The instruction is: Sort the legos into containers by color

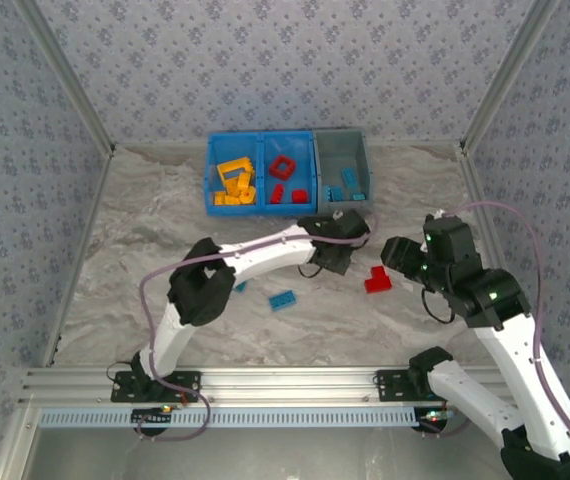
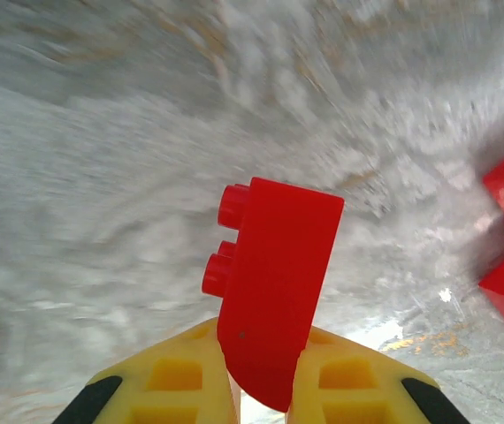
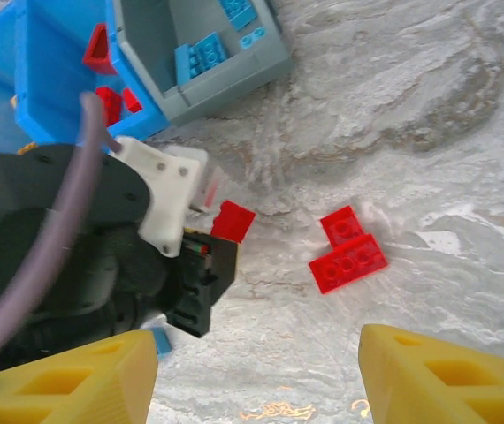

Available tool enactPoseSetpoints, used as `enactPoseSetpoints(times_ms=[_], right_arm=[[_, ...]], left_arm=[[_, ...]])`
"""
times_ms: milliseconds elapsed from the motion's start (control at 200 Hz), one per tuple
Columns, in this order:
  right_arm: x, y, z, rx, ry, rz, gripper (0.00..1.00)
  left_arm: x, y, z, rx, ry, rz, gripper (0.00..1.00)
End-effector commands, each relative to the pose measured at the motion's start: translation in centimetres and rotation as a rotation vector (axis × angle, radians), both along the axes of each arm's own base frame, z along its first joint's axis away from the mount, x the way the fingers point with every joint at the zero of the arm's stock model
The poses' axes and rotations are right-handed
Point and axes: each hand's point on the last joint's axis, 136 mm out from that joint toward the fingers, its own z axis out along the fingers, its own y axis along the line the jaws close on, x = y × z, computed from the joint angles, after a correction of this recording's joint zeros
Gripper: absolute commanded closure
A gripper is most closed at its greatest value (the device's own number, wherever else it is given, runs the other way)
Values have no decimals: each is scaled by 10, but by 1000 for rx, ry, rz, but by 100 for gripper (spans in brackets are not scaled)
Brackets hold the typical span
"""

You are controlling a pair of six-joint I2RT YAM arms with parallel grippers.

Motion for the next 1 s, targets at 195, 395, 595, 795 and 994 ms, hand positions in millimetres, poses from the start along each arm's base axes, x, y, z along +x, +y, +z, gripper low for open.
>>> enactPoseSetpoints(times_ms=[195,395,595,795,994], right_arm=[[30,106,14,7,-113,388,36],[37,157,10,-48,-150,466,36],[33,164,-4,-69,-124,458,36],[28,157,-11,-66,-114,437,36],[27,155,-16,-76,-103,431,35]], left_arm=[[97,100,39,27,-77,264,84],[164,132,38,52,-109,369,84],[202,122,32,47,-126,368,84],[212,116,18,45,-109,379,84],[202,113,17,37,-74,382,65]])
